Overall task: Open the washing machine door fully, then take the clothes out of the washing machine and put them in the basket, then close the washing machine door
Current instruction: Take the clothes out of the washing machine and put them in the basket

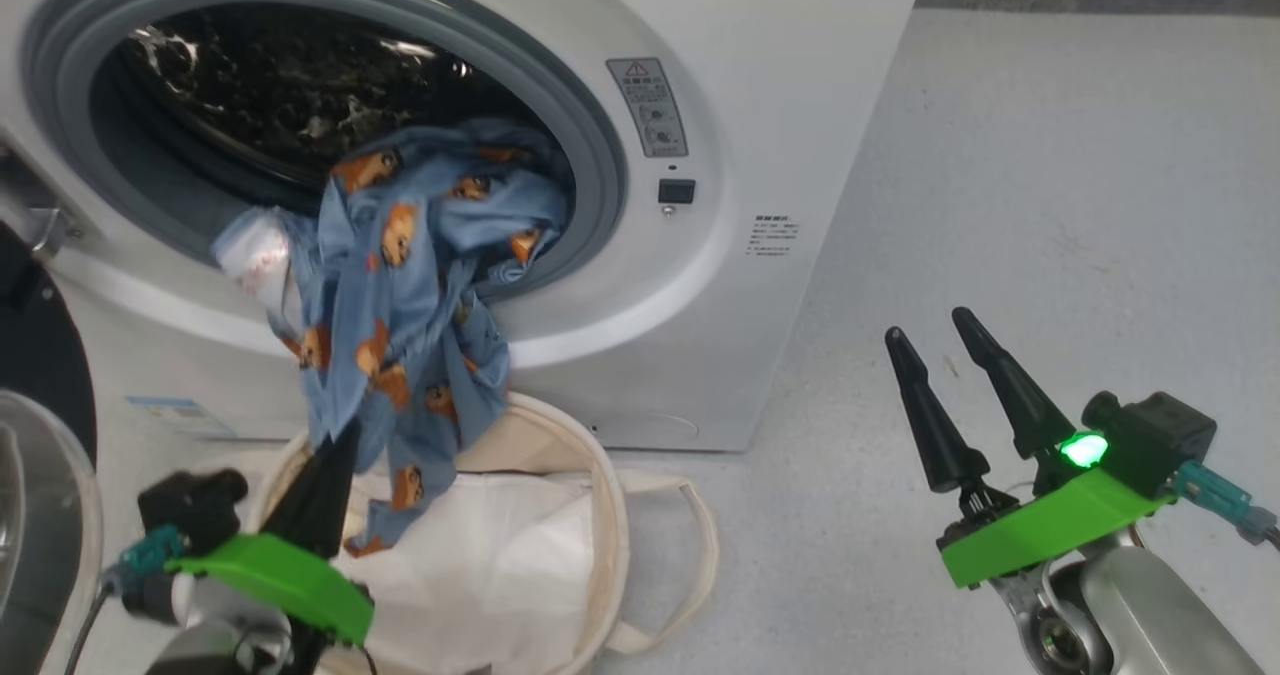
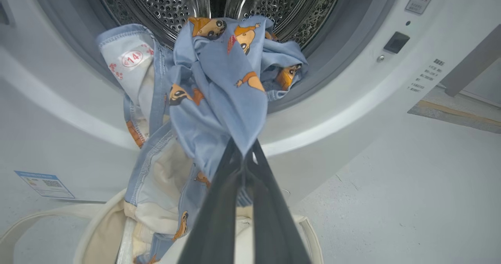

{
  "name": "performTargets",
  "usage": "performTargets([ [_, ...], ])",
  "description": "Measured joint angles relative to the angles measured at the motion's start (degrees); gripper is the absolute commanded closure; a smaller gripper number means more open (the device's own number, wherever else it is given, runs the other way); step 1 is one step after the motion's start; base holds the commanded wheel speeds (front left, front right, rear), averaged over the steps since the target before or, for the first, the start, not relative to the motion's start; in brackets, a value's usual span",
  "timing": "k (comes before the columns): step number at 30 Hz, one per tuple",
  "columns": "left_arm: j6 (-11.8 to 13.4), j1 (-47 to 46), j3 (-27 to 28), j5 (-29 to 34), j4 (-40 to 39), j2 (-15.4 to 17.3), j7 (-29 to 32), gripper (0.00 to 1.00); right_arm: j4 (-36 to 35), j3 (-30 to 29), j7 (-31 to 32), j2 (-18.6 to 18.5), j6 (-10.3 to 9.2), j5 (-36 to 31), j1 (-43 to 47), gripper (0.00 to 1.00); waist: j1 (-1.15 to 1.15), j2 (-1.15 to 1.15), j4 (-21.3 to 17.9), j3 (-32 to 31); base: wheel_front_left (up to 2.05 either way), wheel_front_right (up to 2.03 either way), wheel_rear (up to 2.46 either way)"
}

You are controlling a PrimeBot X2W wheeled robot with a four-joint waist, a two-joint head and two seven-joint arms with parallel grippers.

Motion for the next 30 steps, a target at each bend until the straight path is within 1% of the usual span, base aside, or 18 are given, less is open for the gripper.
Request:
performTargets([
  [2,0.16,2.04,-0.15,-0.20,-2.24,0.66,1.33,1.00,0.12,0.03,0.00,0.00,0.00,0.31,0.03,0.00,0.00,0.00,0.25,-0.70,0.00,0.00,0.00],
  [8,2.71,8.89,-0.71,-2.00,-7.76,1.74,6.27,1.00,1.00,0.64,0.01,0.01,0.00,0.37,1.16,0.00,0.00,0.00,1.04,-3.43,0.00,0.00,0.00],
  [12,4.17,14.30,-1.70,-2.63,-8.42,2.04,9.28,1.00,1.70,1.46,0.01,0.02,0.00,0.48,2.38,0.00,0.00,0.00,1.52,-5.48,0.00,0.00,0.00],
  [17,4.64,18.30,-3.39,-3.81,-8.13,1.78,11.47,1.00,2.08,1.89,0.00,0.01,0.00,0.76,2.54,0.00,0.00,0.00,2.17,-7.73,0.00,0.00,0.00],
  [22,4.56,19.36,-4.17,-4.88,-5.61,0.80,12.03,1.00,2.19,2.36,0.01,-0.07,0.00,0.90,3.16,0.00,0.00,0.00,2.99,-8.64,0.00,0.00,0.00],
  [25,3.98,19.29,-4.59,-5.02,-2.33,-0.02,11.92,1.00,2.30,2.65,0.01,-0.36,0.00,0.90,3.28,0.00,0.00,0.00,3.37,-8.71,0.00,0.00,0.00],
  [28,2.55,18.37,-4.43,-6.48,1.59,-1.62,9.18,1.00,2.30,2.69,0.01,-0.41,0.00,0.90,3.27,0.00,0.00,0.00,3.59,-8.55,0.00,0.00,0.00],
  [30,2.45,16.30,-4.93,-4.95,4.89,-1.85,7.71,1.00,2.30,2.87,0.01,-0.49,0.00,0.91,3.27,0.00,0.00,0.00,3.53,-8.33,0.00,0.00,0.00],
])
